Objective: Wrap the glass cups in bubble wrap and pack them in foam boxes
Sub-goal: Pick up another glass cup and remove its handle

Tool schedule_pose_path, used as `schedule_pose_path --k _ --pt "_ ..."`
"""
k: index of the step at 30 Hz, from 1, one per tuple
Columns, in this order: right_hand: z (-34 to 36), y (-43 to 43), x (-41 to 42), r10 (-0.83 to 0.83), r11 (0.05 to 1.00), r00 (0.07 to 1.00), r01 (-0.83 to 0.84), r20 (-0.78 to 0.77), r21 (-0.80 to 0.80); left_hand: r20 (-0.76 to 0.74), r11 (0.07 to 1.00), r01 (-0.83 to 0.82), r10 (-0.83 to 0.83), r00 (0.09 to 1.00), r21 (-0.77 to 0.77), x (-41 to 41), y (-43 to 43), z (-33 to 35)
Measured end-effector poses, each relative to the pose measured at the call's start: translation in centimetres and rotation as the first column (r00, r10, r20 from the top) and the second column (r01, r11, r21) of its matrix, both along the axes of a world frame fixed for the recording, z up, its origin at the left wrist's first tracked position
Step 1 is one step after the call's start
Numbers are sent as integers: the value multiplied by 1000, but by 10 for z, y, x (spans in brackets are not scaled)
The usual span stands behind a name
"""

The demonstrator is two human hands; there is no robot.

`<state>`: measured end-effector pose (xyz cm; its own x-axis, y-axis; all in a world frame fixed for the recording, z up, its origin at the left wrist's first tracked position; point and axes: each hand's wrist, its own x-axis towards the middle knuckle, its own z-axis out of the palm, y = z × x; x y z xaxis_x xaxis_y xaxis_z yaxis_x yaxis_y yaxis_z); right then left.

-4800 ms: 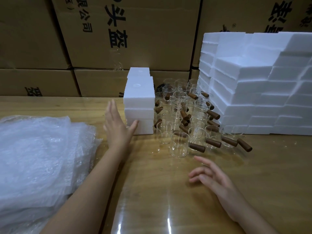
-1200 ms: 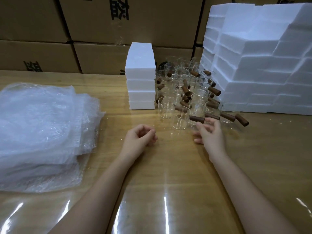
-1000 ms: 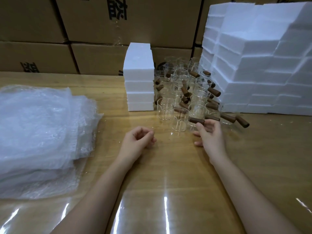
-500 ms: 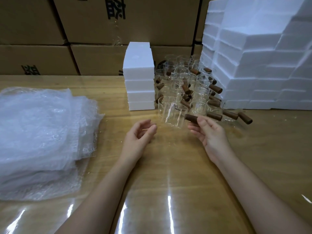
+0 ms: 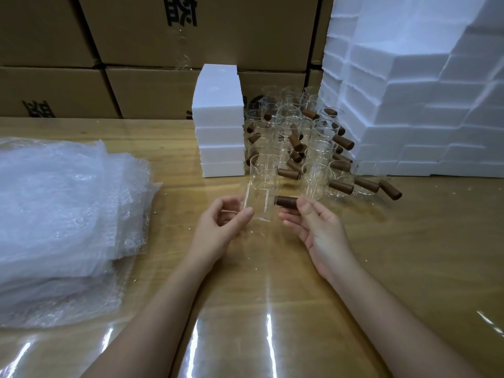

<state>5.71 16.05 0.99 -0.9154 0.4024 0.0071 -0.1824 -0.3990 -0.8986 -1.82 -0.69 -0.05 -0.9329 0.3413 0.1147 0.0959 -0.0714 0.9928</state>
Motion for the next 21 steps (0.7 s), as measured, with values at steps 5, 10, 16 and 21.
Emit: schedule_pose_path --k 5,10,16,21 --pt "-2 -5 -3 43 996 999 -42 -9 74 20 1000 -6 6 1000 18 -2 1 -1" --pt "-6 -8 -6 84 961 995 -94 47 260 42 998 -28 26 999 54 -3 0 -1" --pt "-12 -12 -9 178 891 974 -220 141 397 29 999 -6 5 1000 34 -3 1 -1" --pt "-12 -8 -7 220 879 965 -258 140 402 16 999 -6 5 1000 37 -3 0 -2"
